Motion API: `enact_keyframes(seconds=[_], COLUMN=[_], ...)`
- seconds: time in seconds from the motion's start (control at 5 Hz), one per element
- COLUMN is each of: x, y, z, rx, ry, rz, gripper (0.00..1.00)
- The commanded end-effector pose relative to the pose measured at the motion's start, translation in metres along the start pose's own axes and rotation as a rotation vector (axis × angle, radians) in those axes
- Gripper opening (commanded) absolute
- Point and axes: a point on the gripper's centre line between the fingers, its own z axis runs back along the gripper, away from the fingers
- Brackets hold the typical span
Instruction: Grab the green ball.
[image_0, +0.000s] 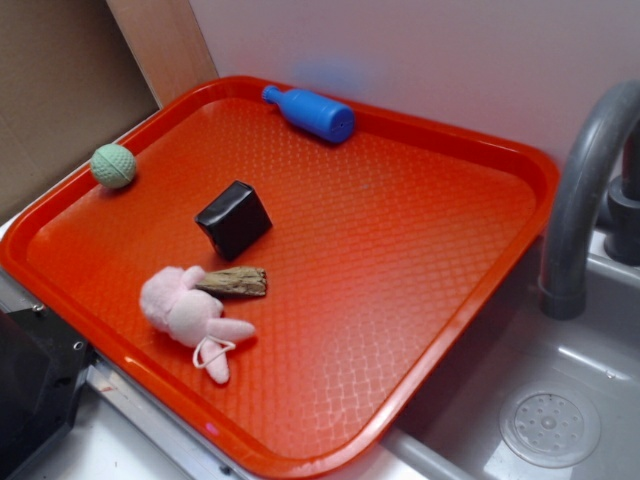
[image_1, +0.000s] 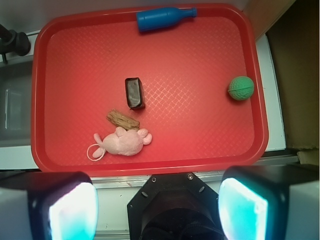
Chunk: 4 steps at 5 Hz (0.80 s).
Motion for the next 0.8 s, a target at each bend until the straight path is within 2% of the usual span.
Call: enact_keyframes(seconds=[0.0,0.2,0.4,0.6], x=[0.0,0.042,0.073,0.076], y=[0.0,0.024,0.057,0.089], z=[0.0,-0.054,-0.107,-0.151], rx=[0.0,0.104,0.149,0.185], ry=[0.0,-0.029,-0.033,-0.096], rz=[0.0,0.239,0.46,0.629], gripper=[1.0,1.0,1.0,1.0])
